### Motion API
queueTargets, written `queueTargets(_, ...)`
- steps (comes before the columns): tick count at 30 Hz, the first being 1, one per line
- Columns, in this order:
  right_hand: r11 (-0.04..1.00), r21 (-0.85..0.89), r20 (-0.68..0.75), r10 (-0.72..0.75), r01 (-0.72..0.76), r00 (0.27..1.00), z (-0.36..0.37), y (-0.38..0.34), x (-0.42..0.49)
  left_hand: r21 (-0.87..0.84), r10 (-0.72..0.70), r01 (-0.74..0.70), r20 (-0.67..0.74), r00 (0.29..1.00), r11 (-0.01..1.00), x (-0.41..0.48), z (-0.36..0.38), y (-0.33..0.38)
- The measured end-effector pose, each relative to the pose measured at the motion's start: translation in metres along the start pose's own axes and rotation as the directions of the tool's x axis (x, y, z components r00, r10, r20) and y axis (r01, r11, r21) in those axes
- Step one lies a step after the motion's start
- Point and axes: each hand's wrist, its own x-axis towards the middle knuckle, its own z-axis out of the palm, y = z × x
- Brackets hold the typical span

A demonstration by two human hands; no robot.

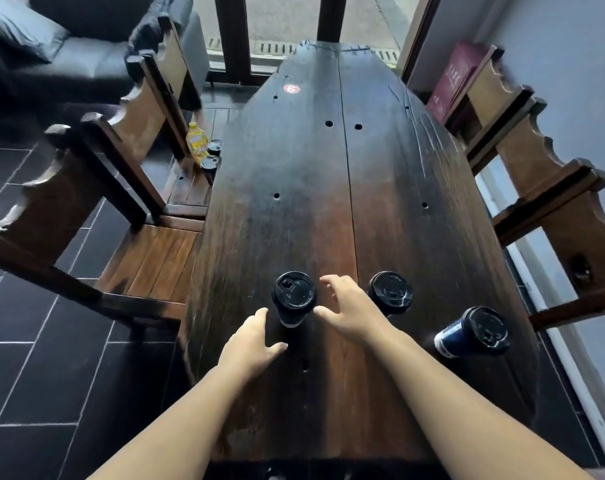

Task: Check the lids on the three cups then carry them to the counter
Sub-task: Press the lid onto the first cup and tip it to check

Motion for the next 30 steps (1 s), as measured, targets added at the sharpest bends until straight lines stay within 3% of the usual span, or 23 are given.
queueTargets(8,0.989,0.106,0.112,-0.12,0.108,0.986,0.008,-0.006,0.041,-0.304,-0.054,0.027,-0.083,0.995,0.952,0.018,0.013,0.022)
queueTargets(13,0.981,0.122,0.219,-0.173,0.149,0.96,0.012,-0.002,0.051,-0.37,-0.061,0.008,-0.131,0.99,0.929,0.027,0.02,0.033)
queueTargets(17,0.977,0.15,0.153,-0.172,0.149,0.973,0.012,0.002,0.051,-0.419,-0.074,0.0,-0.16,0.984,0.908,0.03,0.025,0.04)
queueTargets(26,0.974,0.208,0.03,-0.099,0.091,0.995,0.001,-0.003,0.024,-0.499,0.047,-0.113,-0.142,0.989,0.859,0.018,0.011,0.044)
queueTargets(30,0.958,0.262,0.047,-0.131,0.115,0.99,-0.02,-0.016,0.01,-0.552,0.143,-0.167,-0.086,0.986,0.817,0.008,-0.014,0.043)
